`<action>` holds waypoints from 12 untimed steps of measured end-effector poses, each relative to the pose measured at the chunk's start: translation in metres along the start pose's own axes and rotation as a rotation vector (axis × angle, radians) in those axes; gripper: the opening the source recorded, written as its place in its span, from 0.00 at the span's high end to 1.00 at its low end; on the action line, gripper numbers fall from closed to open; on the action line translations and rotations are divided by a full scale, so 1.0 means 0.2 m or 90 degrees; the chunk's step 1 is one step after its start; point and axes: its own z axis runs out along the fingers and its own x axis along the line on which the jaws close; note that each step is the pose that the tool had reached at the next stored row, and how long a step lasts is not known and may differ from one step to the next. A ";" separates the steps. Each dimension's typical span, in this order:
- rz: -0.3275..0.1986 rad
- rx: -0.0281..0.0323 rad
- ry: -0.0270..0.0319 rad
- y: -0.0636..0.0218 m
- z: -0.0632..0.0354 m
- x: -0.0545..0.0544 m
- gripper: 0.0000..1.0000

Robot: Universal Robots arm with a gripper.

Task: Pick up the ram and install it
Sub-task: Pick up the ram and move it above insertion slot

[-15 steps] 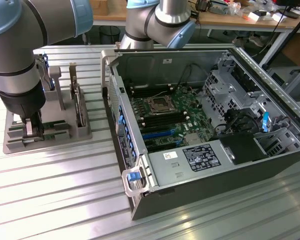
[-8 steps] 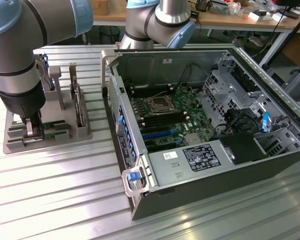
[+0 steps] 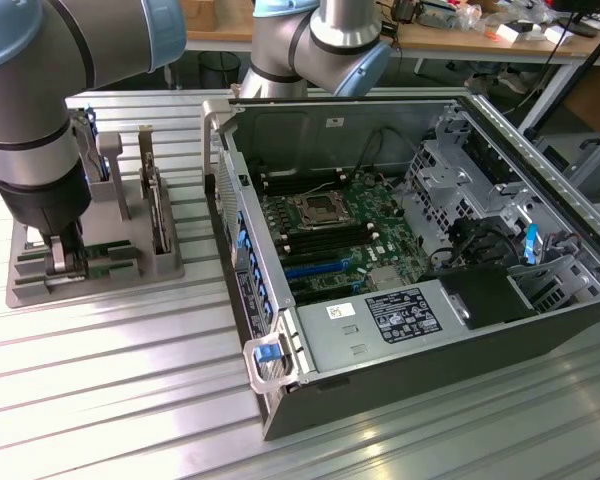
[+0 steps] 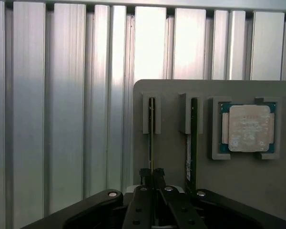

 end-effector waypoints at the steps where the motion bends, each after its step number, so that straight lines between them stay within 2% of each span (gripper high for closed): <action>1: 0.000 0.0000 0.0000 0.000 -0.003 0.00 0.88; 12: 0.000 0.0000 0.0000 0.001 -0.048 0.00 0.88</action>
